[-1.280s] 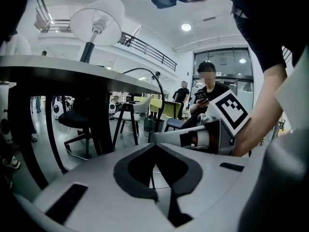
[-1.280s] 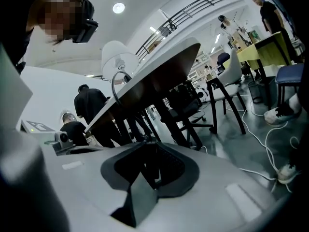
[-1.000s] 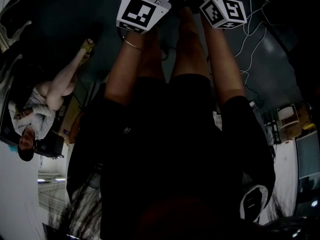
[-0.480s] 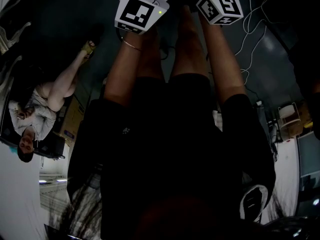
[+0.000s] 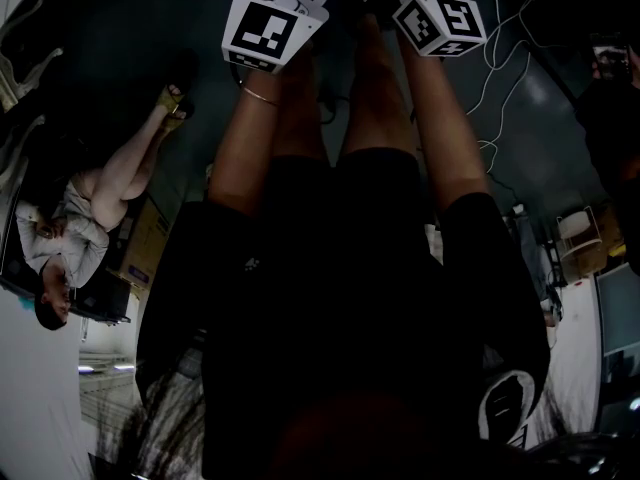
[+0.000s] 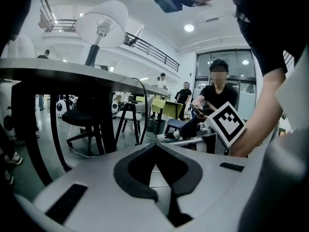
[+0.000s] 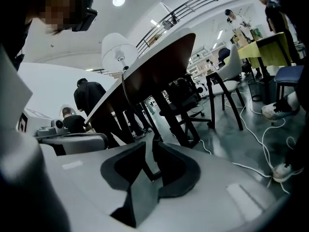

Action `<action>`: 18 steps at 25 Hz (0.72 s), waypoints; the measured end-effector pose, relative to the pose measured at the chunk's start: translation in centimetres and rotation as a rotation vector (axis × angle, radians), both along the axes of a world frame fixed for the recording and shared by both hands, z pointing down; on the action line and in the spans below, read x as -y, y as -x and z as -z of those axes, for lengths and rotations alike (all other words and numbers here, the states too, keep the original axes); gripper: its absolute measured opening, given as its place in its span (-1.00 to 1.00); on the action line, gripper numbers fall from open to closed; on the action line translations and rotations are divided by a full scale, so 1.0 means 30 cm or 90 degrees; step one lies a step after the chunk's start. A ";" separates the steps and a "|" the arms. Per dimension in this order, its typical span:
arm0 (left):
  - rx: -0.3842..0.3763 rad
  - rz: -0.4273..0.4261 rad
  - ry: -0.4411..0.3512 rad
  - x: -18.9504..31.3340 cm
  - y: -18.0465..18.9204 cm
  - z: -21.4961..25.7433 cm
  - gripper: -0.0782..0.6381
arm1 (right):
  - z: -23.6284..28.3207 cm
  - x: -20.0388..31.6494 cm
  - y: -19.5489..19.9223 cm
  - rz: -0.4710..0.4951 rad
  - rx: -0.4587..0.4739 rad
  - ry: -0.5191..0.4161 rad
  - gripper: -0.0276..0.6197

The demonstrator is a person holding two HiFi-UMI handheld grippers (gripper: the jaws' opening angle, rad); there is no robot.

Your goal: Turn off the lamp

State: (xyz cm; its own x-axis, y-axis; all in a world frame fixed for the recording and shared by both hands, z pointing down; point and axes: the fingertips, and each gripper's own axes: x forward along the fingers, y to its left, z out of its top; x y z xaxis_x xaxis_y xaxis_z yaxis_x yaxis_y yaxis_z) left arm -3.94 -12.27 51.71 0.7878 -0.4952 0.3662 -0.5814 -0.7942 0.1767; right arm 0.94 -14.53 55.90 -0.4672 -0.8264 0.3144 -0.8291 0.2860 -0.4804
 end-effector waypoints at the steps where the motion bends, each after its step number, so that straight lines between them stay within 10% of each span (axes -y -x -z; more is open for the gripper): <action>1: 0.000 0.001 0.000 0.000 0.004 0.002 -0.76 | 0.008 0.000 -0.002 -0.004 0.002 -0.002 -0.71; 18: 0.001 0.024 0.009 -0.019 0.070 0.090 -0.76 | 0.183 -0.057 -0.053 -0.019 0.010 -0.031 -0.91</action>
State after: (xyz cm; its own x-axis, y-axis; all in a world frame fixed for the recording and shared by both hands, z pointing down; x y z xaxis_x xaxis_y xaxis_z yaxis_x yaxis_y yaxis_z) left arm -6.03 -11.70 49.02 0.7679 -0.5195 0.3749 -0.6114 -0.7690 0.1868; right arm 2.54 -12.83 50.43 -0.4471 -0.8537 0.2668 -0.8301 0.2849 -0.4794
